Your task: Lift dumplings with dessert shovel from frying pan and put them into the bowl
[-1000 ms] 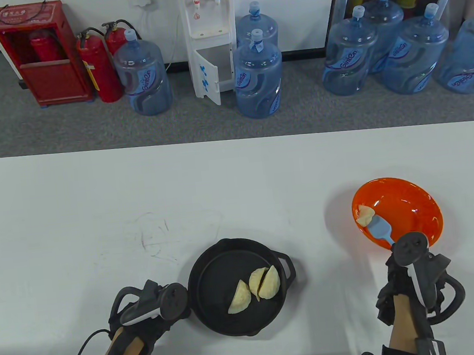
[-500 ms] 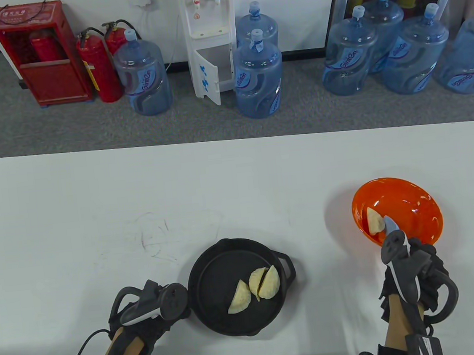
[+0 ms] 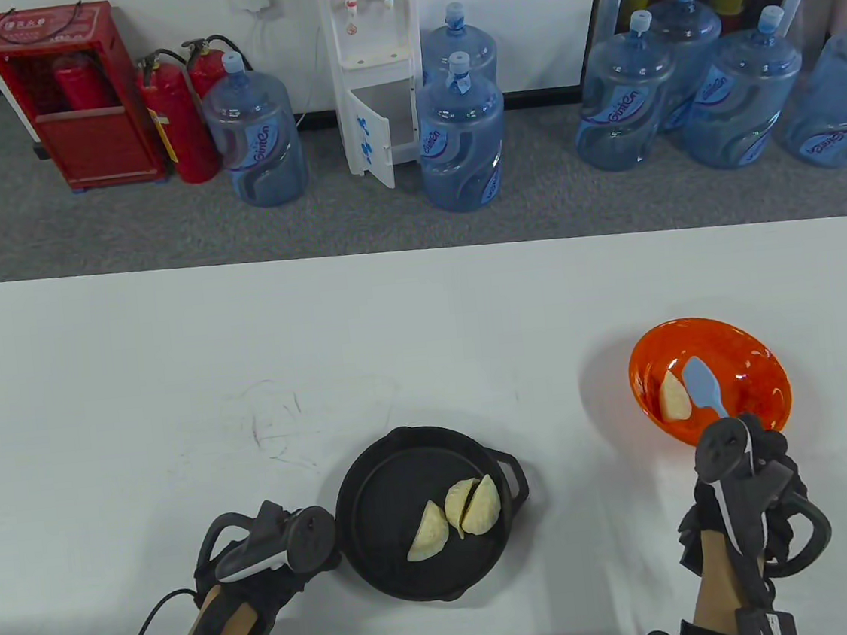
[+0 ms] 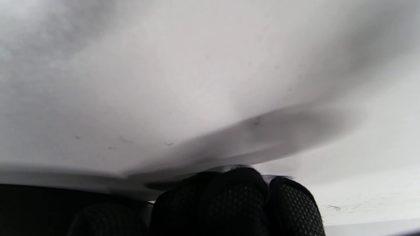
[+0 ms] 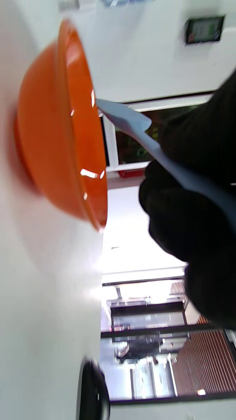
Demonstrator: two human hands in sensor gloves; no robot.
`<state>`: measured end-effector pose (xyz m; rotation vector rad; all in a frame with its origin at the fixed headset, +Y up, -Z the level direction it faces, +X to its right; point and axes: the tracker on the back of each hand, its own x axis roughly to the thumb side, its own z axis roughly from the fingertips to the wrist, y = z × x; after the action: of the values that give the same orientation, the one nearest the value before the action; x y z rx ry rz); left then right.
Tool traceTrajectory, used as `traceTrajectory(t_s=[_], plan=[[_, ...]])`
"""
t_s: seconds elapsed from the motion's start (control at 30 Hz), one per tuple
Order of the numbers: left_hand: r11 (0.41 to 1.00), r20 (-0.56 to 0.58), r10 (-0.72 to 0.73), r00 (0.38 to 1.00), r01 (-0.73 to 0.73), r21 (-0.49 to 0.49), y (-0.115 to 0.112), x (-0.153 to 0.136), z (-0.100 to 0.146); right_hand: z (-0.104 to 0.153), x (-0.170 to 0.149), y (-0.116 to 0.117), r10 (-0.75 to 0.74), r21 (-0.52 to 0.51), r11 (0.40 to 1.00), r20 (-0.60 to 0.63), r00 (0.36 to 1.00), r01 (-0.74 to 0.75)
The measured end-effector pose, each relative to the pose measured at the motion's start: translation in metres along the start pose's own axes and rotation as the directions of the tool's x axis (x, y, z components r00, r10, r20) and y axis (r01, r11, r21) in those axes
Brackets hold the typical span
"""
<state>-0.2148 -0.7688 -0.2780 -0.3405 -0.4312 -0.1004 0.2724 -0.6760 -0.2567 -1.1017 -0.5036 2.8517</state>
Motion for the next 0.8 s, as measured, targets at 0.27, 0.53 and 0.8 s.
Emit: traceTrajectory(t_s=[0.27,0.53,0.8], plan=[[1.000,-0.001,-0.001,1.000,0.001,-0.002,0.000,0.000,0.000,0.024,0.039,-0.012,-0.229,0.114,0.971,0.227,0.946,0.208],[1.000,-0.004,-0.005,1.000,0.005,-0.006,0.000,0.001,0.000,0.064,0.083,-0.026,-0.257,0.195,0.963,0.452,0.855,0.186],[1.000,-0.005,-0.006,1.000,0.006,-0.008,0.000,0.001,0.000,0.111,0.121,-0.031,-0.180,0.206,0.977,0.674,0.716,0.052]])
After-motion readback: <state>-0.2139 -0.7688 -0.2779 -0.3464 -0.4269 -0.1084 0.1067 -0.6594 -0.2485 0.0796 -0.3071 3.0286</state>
